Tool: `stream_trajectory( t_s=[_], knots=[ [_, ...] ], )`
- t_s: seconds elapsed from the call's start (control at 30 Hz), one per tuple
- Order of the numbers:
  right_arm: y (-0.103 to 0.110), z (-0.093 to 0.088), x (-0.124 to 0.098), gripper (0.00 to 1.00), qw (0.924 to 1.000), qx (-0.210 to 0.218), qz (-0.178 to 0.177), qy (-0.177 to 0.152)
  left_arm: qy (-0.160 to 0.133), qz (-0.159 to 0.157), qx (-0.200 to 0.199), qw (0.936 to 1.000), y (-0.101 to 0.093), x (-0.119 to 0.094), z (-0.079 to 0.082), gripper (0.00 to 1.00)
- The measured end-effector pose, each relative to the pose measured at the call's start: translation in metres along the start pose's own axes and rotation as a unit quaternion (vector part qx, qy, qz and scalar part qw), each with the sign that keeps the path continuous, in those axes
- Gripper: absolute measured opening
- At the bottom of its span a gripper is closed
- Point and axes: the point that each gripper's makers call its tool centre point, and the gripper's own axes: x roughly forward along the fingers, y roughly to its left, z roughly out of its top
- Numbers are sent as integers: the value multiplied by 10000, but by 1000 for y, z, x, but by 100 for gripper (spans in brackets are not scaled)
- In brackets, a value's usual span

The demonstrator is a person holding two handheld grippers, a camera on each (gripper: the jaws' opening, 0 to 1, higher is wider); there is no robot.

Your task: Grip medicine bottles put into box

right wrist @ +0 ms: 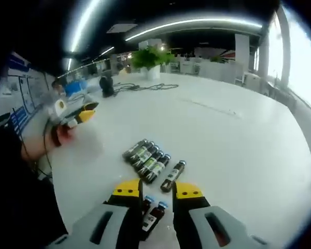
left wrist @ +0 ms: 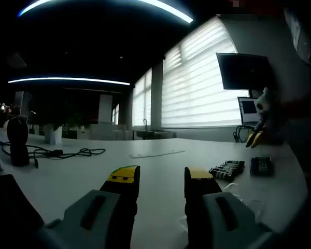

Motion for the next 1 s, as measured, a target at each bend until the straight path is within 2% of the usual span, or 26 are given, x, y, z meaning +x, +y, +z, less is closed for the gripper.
stream_trajectory(
  t_s=[0.1,0.2,0.3,0.33,0.43,0.5,0.67,0.8,1.0],
  knots=[
    [5,-1,-3,15,9986,289,-255,-358,-2,5,2,10000,0,0,0,27],
    [10,-14,-4,15,9978,433,-394,-318,-11,12,-4,10000,-1,0,1,27],
    [9,-25,-6,15,9955,519,-723,-339,1,-11,0,10000,-2,0,1,27],
    [6,-26,-8,15,9936,535,-901,-430,6,-15,6,10000,-2,0,1,27],
    [6,-28,-12,13,9905,576,-1116,-553,4,-17,5,10000,-2,0,1,27],
    [4,-32,-14,12,9883,607,-1291,-538,3,-23,-1,10000,-3,0,1,27],
    [9,-41,-17,11,9868,808,-1287,-559,40,-82,13,10000,-5,1,0,27],
    [5,-44,-21,4,9832,1014,-1396,-595,57,-78,39,9999,-6,1,0,27],
    [9,-52,-18,4,9841,963,-1406,-506,65,-48,65,9999,-6,1,0,27]
  ],
)
